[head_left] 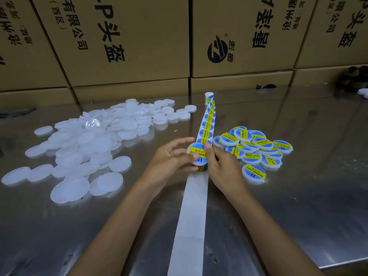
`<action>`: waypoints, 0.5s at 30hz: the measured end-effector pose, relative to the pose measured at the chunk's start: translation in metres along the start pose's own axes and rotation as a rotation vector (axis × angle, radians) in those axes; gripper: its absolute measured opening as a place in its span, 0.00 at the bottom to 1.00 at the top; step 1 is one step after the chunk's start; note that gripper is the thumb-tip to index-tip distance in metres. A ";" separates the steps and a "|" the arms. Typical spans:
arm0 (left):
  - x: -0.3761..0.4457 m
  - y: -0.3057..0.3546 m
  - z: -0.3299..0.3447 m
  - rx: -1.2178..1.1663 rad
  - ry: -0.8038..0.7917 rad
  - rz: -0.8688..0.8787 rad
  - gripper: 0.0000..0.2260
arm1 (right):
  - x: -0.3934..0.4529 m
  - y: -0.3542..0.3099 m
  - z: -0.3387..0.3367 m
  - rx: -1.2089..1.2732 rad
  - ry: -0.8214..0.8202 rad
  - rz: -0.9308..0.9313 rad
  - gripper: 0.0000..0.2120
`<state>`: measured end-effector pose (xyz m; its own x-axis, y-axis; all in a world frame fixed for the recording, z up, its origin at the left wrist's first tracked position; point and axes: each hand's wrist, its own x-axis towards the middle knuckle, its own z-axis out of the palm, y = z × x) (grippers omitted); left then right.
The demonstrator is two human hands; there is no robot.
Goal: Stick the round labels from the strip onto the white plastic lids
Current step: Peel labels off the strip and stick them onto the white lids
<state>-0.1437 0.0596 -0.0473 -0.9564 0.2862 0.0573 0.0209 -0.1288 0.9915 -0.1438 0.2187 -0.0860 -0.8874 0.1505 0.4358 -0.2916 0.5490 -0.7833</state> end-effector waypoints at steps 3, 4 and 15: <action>0.000 -0.001 0.003 0.043 -0.022 0.023 0.18 | -0.001 -0.002 -0.001 0.043 0.022 -0.016 0.20; 0.000 0.000 0.003 0.040 0.017 0.030 0.19 | -0.001 -0.003 -0.001 0.087 0.013 -0.006 0.19; 0.003 0.000 0.004 -0.016 0.251 0.122 0.14 | -0.006 -0.013 0.005 0.101 -0.184 -0.025 0.25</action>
<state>-0.1453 0.0638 -0.0472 -0.9894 0.0234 0.1436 0.1379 -0.1630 0.9769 -0.1367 0.2070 -0.0802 -0.9270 -0.0202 0.3746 -0.3406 0.4639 -0.8178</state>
